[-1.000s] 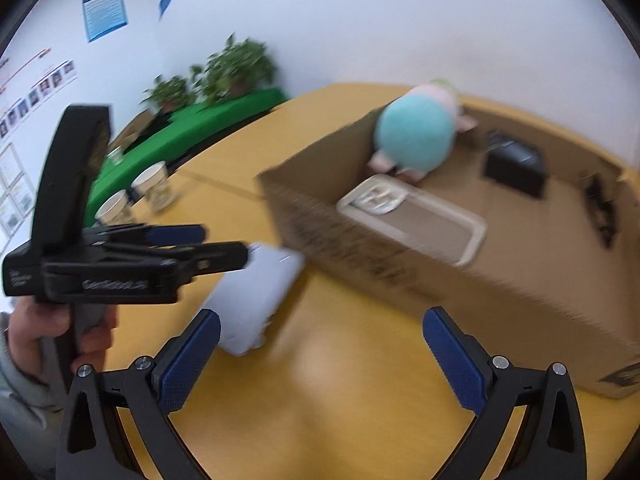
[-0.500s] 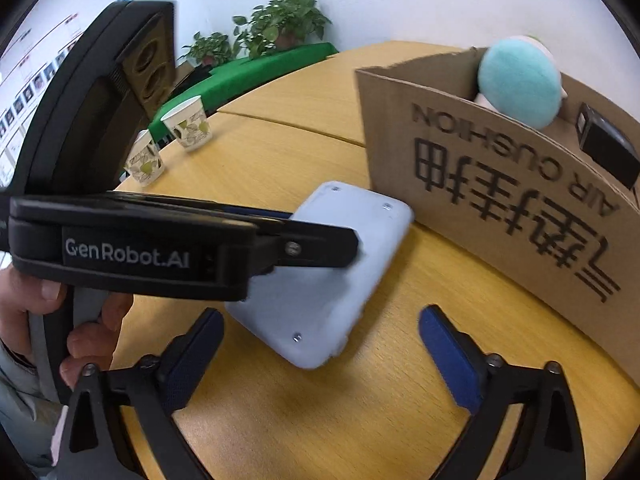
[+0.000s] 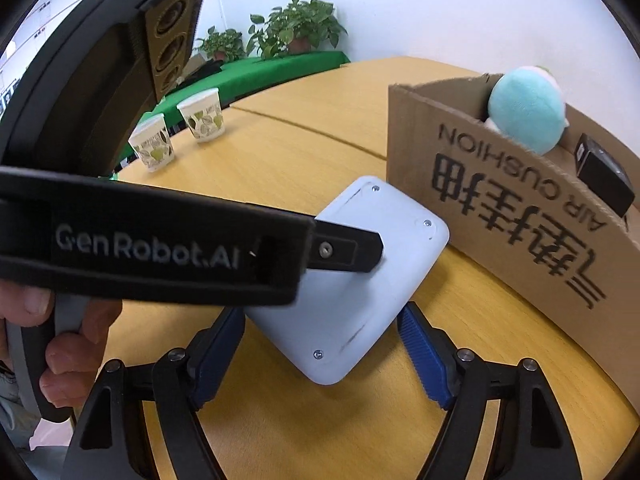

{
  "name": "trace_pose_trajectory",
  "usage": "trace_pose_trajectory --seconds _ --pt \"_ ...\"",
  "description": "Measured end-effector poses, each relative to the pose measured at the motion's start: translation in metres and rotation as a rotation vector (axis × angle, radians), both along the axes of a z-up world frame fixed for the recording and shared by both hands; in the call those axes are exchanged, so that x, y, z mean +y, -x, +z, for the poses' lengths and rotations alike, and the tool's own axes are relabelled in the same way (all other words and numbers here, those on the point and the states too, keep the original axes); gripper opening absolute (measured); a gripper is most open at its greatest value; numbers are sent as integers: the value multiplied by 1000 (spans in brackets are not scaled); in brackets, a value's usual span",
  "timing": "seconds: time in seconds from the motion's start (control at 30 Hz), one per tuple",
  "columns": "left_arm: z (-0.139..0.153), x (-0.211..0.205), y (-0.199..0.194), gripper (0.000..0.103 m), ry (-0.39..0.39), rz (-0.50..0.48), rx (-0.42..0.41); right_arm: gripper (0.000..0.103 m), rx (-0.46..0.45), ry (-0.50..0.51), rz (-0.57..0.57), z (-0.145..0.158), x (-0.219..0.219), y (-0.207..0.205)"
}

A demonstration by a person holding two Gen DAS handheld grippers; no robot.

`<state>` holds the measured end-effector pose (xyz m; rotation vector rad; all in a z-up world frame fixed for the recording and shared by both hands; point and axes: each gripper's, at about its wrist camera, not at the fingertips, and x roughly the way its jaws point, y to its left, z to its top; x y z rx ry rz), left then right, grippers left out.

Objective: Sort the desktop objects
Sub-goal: 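Lift the power bank with the left gripper and carry it over the box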

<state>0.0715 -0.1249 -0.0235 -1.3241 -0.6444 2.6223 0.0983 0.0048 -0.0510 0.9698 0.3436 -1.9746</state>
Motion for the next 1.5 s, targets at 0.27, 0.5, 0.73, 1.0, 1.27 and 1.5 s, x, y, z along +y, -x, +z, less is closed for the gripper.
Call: trace_pose_trajectory --seconds 0.27,0.5,0.73,1.0,1.27,1.5 --pt "58 29 -4 34 46 -19 112 77 106 75 -26 53 39 -15" --pt "124 72 22 33 56 -124 242 77 219 120 -91 112 63 4" --pt "182 124 68 31 58 -246 340 77 331 107 -169 172 115 43" --pt "206 158 128 26 42 -324 343 77 338 64 -208 210 150 97" --pt "180 153 186 23 -32 -358 251 77 248 6 -205 203 158 157" --pt "115 140 237 22 -120 -333 97 77 77 -63 -168 165 152 222"
